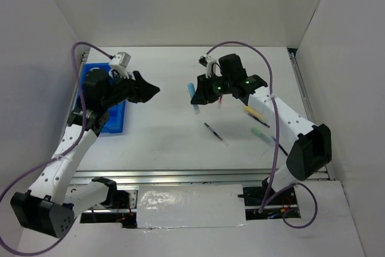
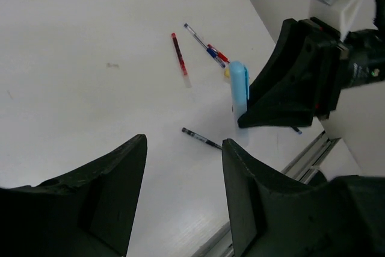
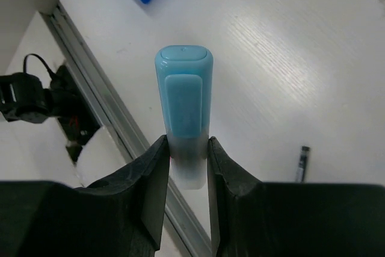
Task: Sort the stationery into containers
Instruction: Pick up the stationery from the center of the board, then place the stationery in the storage box.
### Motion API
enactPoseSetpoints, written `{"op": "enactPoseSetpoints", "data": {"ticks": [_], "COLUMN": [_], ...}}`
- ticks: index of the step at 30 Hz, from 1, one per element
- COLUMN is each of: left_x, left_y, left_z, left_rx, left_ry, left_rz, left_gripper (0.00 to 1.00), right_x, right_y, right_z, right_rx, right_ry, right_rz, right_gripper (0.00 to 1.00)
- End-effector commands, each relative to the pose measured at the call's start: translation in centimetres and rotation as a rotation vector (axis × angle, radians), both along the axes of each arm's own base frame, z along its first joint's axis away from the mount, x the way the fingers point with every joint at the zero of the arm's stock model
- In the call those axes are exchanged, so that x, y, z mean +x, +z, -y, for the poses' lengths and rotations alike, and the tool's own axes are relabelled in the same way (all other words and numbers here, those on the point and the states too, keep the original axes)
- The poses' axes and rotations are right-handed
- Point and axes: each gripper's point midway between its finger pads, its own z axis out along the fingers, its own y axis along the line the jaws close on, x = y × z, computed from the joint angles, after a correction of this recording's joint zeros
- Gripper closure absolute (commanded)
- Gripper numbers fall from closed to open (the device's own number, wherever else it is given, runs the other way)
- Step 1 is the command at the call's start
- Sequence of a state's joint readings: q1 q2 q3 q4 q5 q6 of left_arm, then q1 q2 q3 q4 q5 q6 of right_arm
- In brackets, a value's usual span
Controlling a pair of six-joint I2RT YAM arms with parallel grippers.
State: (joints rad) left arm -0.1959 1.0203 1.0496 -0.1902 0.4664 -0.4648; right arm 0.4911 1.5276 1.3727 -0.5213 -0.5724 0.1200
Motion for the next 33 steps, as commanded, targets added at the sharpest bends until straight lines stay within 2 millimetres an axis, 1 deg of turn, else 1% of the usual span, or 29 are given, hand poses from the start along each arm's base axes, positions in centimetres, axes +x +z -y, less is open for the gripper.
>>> {"op": "enactPoseSetpoints", "data": {"ticks": [1, 2, 3, 4, 6, 10, 15, 18, 20, 22, 24, 26, 28, 31, 32, 33], "left_x": [2.5, 2.6, 2.8, 3.0, 3.2, 3.4, 3.7, 3.8, 3.7, 3.6, 3.4, 3.5, 3.7, 3.6, 3.5, 3.4], "left_y": [0.2, 0.0, -0.2, -0.3, -0.6, -1.2, -1.9, -1.3, -1.1, -0.8, -0.6, -0.7, -0.8, -1.1, -1.6, -2.1], "left_z": [1.4, 1.9, 3.2, 3.6, 4.9, 6.2, 7.0, 7.2, 7.6, 7.6, 7.8, 7.7, 7.6, 7.9, 8.2, 8.3], "left_rx": [-0.045, -0.047, -0.047, -0.045, -0.049, -0.062, -0.076, -0.085, -0.098, -0.109, -0.121, -0.120, -0.116, -0.118, -0.112, -0.102], "left_ry": [0.126, 0.125, 0.107, 0.112, 0.087, 0.050, 0.023, 0.012, -0.005, -0.010, -0.017, -0.010, -0.003, -0.020, -0.027, -0.030], "left_rz": [-0.056, -0.072, -0.082, -0.082, -0.089, -0.124, -0.167, -0.146, -0.146, -0.144, -0.136, -0.142, -0.141, -0.150, -0.157, -0.170], "left_gripper": [0.36, 0.36, 0.36, 0.36, 0.36, 0.37, 0.37, 0.37, 0.36, 0.32, 0.25, 0.20, 0.19, 0.23, 0.26, 0.27], "right_x": [0.4, 0.0, -0.2, -0.1, -0.7, -1.2, -1.5, -1.7, -1.7, -1.6, -1.7, -1.8, -1.9, -1.9, -1.9, -1.9], "right_y": [3.6, 4.2, 3.9, 3.8, 3.9, 3.4, 3.3, 3.5, 3.2, 2.8, 2.8, 2.6, 2.5, 2.8, 2.8, 3.0], "right_z": [-3.0, -4.0, -4.2, -4.4, -5.0, -5.5, -5.9, -6.2, -6.3, -6.4, -6.4, -6.5, -6.4, -6.5, -6.5, -6.5], "right_rx": [0.112, 0.108, 0.095, 0.083, 0.085, 0.065, 0.058, 0.059, 0.054, 0.050, 0.057, 0.059, 0.058, 0.060, 0.057, 0.060], "right_ry": [-0.069, -0.050, -0.056, -0.067, -0.055, -0.042, -0.028, -0.016, -0.015, -0.016, -0.012, -0.007, -0.007, -0.006, -0.005, -0.005], "right_rz": [0.041, 0.051, 0.042, 0.044, 0.048, 0.052, 0.058, 0.056, 0.047, 0.037, 0.031, 0.028, 0.028, 0.038, 0.040, 0.045], "right_gripper": [1.00, 1.00, 1.00, 1.00, 1.00, 1.00, 1.00, 1.00, 1.00, 1.00, 1.00, 1.00, 1.00, 1.00, 1.00, 1.00]}}
